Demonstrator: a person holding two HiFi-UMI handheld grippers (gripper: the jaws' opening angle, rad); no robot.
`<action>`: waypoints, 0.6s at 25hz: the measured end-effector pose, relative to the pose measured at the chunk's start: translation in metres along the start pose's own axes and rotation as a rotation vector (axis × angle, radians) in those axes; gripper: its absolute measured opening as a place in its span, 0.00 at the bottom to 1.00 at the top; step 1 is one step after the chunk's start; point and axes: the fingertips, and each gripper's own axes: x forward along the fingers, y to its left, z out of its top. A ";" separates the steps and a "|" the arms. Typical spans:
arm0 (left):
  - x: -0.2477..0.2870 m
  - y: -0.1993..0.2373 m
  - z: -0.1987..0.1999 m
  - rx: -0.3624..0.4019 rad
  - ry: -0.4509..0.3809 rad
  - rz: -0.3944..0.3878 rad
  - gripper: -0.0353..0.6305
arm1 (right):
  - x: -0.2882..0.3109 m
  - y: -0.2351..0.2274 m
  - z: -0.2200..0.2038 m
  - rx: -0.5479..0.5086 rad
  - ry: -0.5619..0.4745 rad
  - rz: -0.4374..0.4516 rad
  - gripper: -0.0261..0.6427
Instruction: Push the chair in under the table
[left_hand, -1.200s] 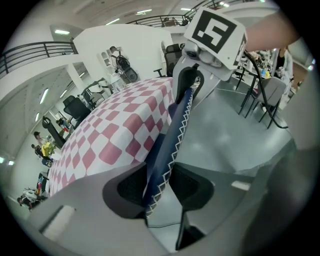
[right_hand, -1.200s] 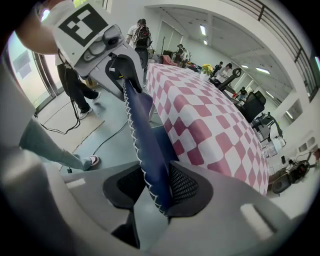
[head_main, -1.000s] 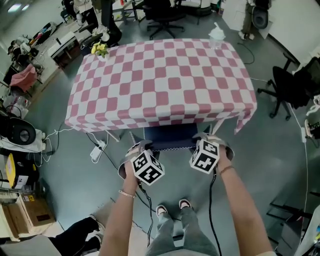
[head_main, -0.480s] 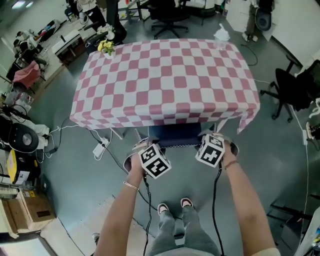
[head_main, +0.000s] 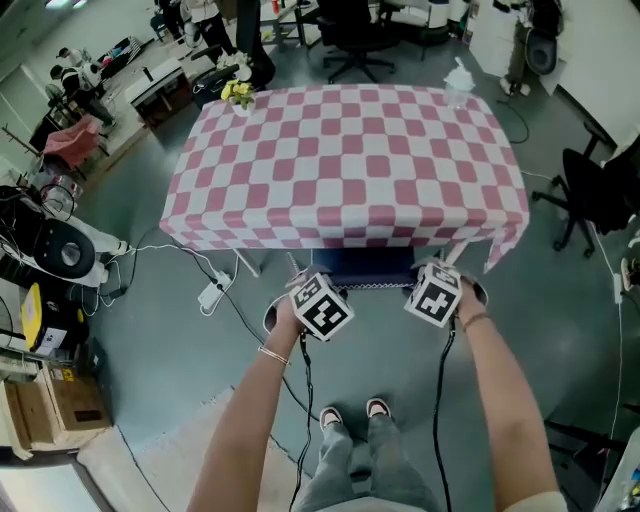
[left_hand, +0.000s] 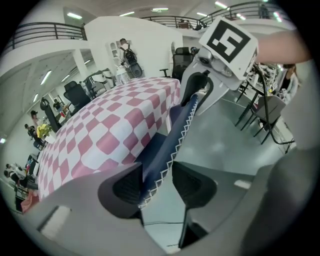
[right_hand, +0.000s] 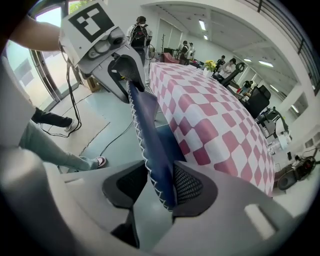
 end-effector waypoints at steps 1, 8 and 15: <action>-0.003 0.000 0.000 -0.015 -0.012 0.003 0.34 | -0.003 0.001 0.001 0.005 -0.015 -0.004 0.25; -0.042 -0.001 0.016 -0.119 -0.134 0.010 0.33 | -0.057 -0.005 0.021 0.189 -0.249 -0.017 0.25; -0.113 0.000 0.036 -0.258 -0.318 0.074 0.27 | -0.124 -0.011 0.032 0.458 -0.529 -0.182 0.24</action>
